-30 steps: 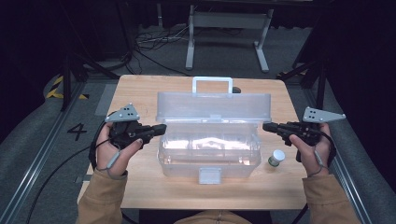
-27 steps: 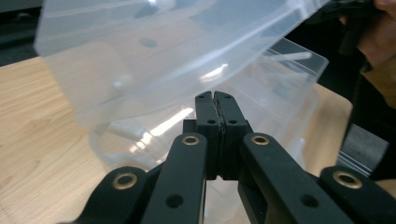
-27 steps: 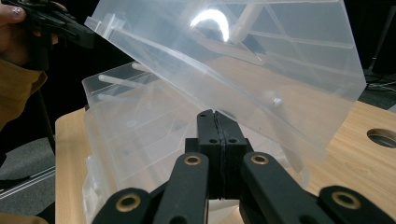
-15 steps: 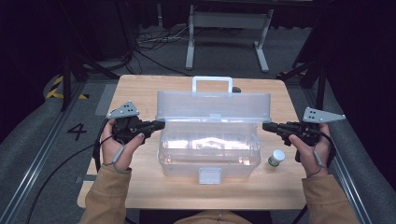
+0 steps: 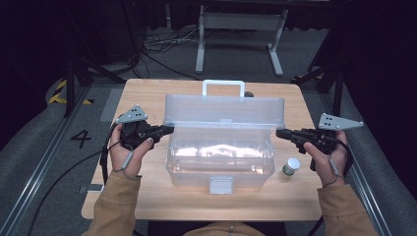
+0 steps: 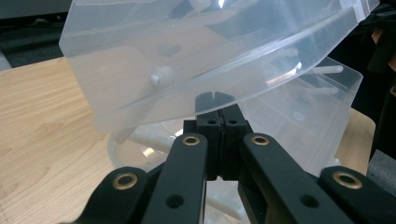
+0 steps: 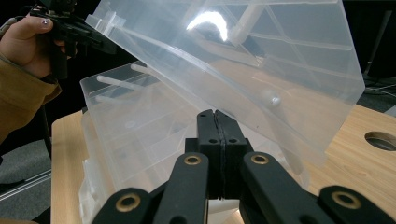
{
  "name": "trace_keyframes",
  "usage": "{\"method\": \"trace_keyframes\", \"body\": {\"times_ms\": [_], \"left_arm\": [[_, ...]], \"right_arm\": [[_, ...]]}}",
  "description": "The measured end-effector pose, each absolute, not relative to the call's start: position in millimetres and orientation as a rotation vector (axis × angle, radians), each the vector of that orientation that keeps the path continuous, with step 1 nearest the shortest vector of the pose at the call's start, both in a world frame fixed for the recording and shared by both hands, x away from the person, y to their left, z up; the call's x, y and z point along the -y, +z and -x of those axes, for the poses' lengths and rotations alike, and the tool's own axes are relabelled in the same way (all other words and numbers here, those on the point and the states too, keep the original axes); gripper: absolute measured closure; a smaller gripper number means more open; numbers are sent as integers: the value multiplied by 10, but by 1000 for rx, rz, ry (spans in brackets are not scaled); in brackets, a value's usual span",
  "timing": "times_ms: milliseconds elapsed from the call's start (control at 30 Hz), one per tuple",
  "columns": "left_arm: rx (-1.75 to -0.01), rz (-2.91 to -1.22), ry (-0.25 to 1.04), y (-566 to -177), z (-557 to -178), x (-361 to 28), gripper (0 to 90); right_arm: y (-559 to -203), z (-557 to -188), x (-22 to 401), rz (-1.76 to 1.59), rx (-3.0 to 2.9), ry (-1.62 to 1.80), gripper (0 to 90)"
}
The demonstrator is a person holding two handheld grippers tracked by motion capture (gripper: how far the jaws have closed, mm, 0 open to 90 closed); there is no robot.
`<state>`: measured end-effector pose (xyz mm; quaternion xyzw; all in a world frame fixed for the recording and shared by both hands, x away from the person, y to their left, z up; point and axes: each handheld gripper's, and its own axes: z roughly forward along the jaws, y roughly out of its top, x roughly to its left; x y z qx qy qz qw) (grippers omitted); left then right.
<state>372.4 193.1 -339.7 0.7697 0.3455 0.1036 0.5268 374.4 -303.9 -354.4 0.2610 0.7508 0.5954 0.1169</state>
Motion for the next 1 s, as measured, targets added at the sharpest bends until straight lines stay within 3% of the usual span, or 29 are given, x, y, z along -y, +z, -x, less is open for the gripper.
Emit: {"method": "trace_keyframes", "body": {"times_ms": [433,700,800,1000], "left_arm": [[-861,-1811,207,-3403,-3777,-1936,900],[-848,-1797,187,-3384,-3840,-1945,900],[-842,-1798,189,-3373,-3869,-1938,900],[-839,-1794,195,-3359,-3898,-1934,900]], "right_arm": [[-3554,-3704,3094,-778,-2184,1715,898],[-3559,-3645,3185,-809,-2157,1688,771],[-3583,-3628,3183,-780,-2102,1737,625],[-3615,-3627,3186,-865,-2125,1646,576]]}}
